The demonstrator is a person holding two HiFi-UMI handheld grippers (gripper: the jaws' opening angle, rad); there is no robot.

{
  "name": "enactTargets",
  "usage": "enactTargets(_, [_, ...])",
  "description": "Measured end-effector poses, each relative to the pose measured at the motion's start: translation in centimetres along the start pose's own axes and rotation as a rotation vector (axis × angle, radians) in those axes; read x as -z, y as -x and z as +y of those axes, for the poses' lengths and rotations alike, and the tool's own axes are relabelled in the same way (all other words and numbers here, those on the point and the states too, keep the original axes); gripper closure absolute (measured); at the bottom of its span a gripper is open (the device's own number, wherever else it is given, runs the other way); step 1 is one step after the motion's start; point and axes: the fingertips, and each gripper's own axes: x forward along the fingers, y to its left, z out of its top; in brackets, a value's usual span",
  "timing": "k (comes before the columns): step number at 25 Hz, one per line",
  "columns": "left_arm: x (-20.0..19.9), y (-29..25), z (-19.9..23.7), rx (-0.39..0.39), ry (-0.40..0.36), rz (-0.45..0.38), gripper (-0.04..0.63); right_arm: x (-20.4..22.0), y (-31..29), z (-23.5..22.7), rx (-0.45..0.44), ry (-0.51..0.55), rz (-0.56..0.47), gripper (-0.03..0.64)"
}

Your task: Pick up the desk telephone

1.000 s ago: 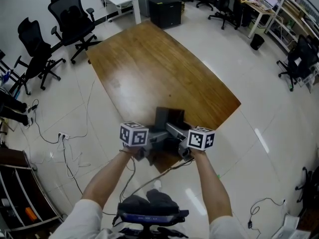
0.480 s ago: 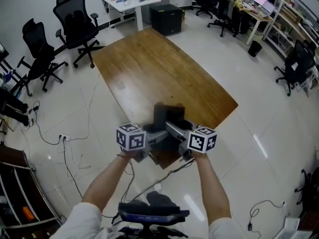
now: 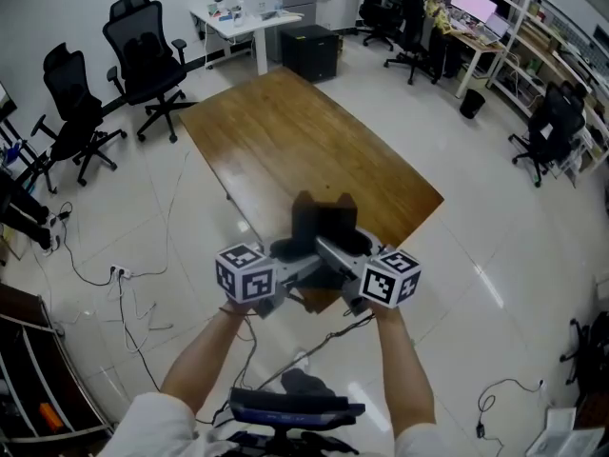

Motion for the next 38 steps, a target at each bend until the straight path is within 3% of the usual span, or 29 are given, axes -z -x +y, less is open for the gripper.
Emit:
enactTargets(16, [-4.4, 7.1, -9.2, 0.077, -0.195, -0.104, 0.359, -3.8, 4.6, 11.7, 0.049, 0.223, -0.149, 0.314])
enactTargets(22, [-5.1, 9.2, -12.4, 0.105, -0.271, -0.133, 0.359, -4.5, 6.6, 14.9, 0.039, 0.239, -0.211, 0.314])
enactTargets(38, [-5.1, 13.9, -18.9, 0.108, -0.353, -0.183, 0.359, -3.9, 10.7, 21.7, 0.012, 0.313, -0.283, 0.316])
